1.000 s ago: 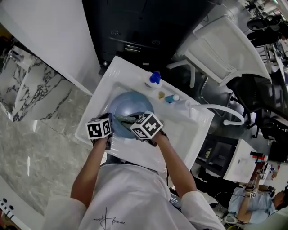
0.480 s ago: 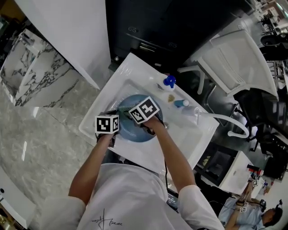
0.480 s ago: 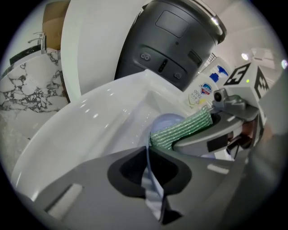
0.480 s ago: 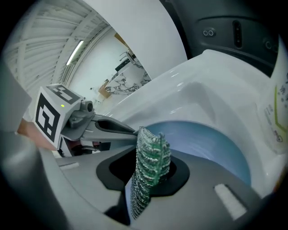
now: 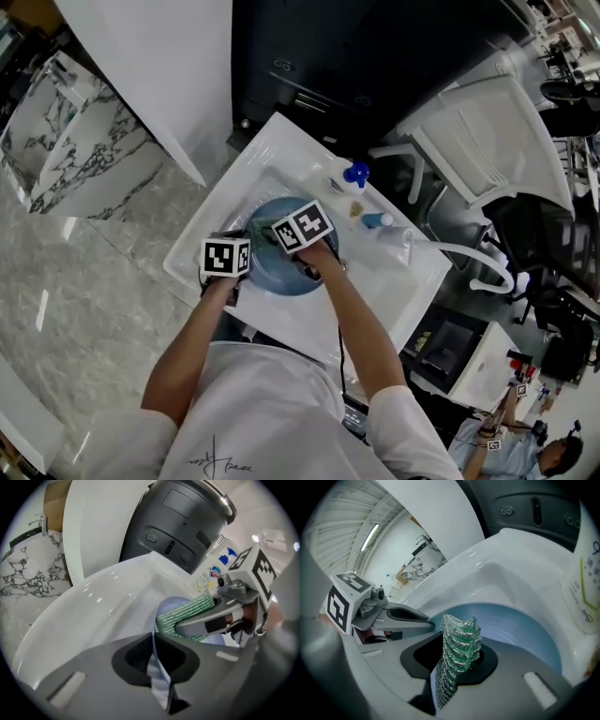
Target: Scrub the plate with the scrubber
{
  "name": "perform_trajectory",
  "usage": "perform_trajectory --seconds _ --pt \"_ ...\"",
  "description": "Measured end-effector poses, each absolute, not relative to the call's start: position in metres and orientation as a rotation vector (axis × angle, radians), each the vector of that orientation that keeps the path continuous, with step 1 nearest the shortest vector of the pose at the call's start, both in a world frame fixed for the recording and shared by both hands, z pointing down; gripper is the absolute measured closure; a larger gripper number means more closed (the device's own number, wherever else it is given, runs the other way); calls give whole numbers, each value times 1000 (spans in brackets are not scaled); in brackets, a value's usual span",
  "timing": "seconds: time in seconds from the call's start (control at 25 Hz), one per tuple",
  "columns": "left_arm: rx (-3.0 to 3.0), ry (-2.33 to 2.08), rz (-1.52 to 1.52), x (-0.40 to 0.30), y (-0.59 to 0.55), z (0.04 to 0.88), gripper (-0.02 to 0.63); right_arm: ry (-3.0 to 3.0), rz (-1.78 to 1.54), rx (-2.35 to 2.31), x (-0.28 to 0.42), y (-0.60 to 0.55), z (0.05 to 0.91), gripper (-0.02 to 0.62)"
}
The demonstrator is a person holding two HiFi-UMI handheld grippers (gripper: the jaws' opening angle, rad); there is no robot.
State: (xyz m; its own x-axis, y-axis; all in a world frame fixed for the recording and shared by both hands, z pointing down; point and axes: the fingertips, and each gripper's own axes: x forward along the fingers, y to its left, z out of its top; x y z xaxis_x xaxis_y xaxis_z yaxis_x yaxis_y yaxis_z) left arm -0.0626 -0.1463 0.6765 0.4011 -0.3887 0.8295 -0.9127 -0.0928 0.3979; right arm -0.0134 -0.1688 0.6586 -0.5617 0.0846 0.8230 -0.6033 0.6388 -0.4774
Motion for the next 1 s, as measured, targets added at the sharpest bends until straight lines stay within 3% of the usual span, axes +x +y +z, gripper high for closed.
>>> perform_trajectory --seconds 1.0 --pt "1707 -1160 731 -58 -144 678 527 -1927 988 619 14 -203 661 538"
